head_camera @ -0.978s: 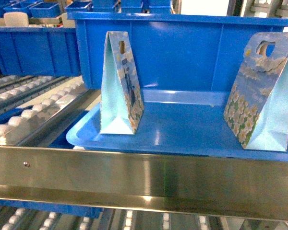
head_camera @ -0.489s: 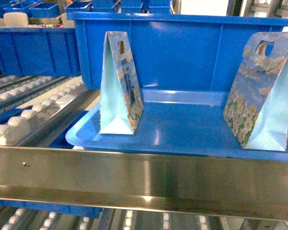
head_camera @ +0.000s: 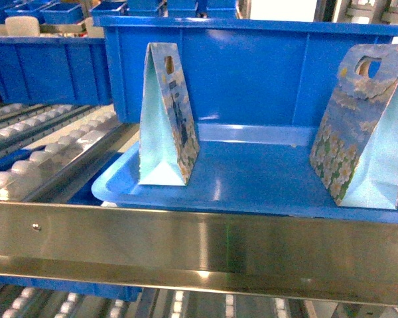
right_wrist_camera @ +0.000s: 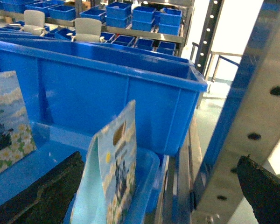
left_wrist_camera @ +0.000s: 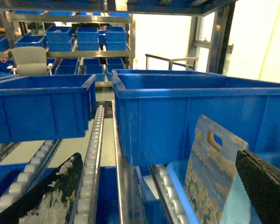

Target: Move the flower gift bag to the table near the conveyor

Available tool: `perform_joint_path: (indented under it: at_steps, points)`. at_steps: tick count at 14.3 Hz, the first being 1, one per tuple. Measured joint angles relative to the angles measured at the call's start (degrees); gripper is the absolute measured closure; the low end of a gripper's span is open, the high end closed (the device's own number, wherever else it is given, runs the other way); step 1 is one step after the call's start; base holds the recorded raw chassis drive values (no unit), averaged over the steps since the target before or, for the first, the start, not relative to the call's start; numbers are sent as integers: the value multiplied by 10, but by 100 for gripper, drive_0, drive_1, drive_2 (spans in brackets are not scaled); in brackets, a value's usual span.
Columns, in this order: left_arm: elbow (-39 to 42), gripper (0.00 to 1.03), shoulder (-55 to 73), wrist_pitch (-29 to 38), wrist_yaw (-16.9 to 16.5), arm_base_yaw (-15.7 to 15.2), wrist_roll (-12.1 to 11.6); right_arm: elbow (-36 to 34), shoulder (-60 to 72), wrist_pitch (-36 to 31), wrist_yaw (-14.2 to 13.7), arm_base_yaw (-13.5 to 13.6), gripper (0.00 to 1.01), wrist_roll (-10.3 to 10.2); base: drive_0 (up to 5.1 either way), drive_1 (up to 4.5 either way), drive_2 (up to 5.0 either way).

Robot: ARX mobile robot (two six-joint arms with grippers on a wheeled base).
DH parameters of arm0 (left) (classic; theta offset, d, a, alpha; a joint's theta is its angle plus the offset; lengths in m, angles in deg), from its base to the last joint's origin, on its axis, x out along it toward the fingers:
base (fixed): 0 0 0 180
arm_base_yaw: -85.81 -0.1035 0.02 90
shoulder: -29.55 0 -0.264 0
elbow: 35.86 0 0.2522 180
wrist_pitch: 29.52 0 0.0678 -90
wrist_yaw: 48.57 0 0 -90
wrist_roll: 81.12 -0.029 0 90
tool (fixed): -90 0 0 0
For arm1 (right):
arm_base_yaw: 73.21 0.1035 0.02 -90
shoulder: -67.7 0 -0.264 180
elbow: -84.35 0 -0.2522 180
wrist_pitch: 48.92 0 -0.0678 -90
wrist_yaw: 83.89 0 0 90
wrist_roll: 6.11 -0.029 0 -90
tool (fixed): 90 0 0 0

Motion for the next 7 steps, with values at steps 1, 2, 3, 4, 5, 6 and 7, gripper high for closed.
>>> perform_joint_path:
  at_steps: [1, 2, 3, 4, 5, 6, 7]
  points:
    - [-24, 5, 25, -1, 14, 10, 0, 28, 33, -9, -14, 13, 3, 10, 0, 0, 0]
    - [-25, 5, 26, -3, 14, 12, 0, 34, 36, 0, -31, 20, 3, 19, 0, 0, 0]
    - [-25, 5, 24, -2, 16, 11, 0, 34, 34, 0, -36, 20, 3, 23, 0, 0, 0]
    - [-25, 5, 24, -2, 16, 11, 0, 33, 33, -3, -37, 20, 3, 28, 0, 0, 0]
    - [-25, 5, 24, -2, 16, 11, 0, 30, 28, 2, -37, 21, 3, 31, 0, 0, 0]
    - [-25, 5, 24, -2, 16, 11, 0, 31, 33, 5, -49, 32, 3, 34, 0, 0, 0]
    - [-25, 5, 24, -2, 16, 11, 0, 36, 42, 11, -59, 52, 3, 34, 0, 0, 0]
